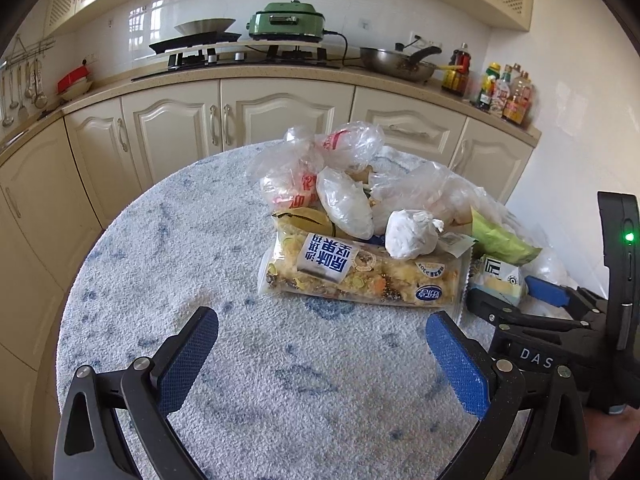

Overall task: Collect trash
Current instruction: 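Grasp the white plastic bag with left tool while right tool grasps the milk carton, then carry the white bag with left tool while right tool carries the carton to the bin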

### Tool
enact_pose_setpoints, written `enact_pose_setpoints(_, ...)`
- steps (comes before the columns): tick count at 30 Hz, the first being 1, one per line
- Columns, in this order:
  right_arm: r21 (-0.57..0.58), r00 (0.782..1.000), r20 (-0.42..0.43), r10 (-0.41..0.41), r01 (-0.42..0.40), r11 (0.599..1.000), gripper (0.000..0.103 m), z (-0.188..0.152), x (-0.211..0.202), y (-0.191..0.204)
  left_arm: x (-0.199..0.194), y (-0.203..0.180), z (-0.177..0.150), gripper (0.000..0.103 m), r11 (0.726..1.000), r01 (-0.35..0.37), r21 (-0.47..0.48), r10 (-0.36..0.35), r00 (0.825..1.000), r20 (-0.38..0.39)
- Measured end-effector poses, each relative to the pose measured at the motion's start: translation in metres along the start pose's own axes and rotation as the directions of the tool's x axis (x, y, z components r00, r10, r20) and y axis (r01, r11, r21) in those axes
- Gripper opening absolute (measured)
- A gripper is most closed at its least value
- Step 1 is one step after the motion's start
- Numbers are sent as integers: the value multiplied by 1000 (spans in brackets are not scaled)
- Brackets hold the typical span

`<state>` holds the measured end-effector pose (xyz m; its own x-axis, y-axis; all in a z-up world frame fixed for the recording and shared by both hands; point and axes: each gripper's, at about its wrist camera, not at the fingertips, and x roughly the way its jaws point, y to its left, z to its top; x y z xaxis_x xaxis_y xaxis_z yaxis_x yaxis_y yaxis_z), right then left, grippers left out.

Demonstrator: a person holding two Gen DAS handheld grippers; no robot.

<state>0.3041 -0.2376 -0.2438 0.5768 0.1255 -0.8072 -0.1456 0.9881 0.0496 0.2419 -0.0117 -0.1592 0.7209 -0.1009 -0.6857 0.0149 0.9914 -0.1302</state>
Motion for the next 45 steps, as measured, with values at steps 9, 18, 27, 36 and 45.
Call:
enact_pose_setpoints(9, -39, 999, -36, 3, -4, 999, 93, 10, 14, 7, 14, -4, 5, 102, 1000, 10, 5, -10, 1000, -16)
enact_pose_setpoints(18, -3, 997, -10, 74, -74, 997, 87, 1, 2, -5, 32, -8, 16, 102, 999, 34, 39, -33, 999, -33)
enact_pose_setpoints(27, 13, 995, -12, 96, -96, 995, 86, -8, -6, -7, 20, -20, 31, 102, 994, 73, 85, -75, 997, 32)
enact_pose_setpoints(36, 39, 992, -2, 127, -127, 991, 85, -15, -16, -12, 60, -35, 50, 40, 995, 56, 81, -54, 998, -25)
enact_pose_setpoints(45, 45, 989, 24, 148, -149, 988, 85, -21, -33, -14, 50, -17, 35, 25, 991, 127, 47, -128, 992, 4)
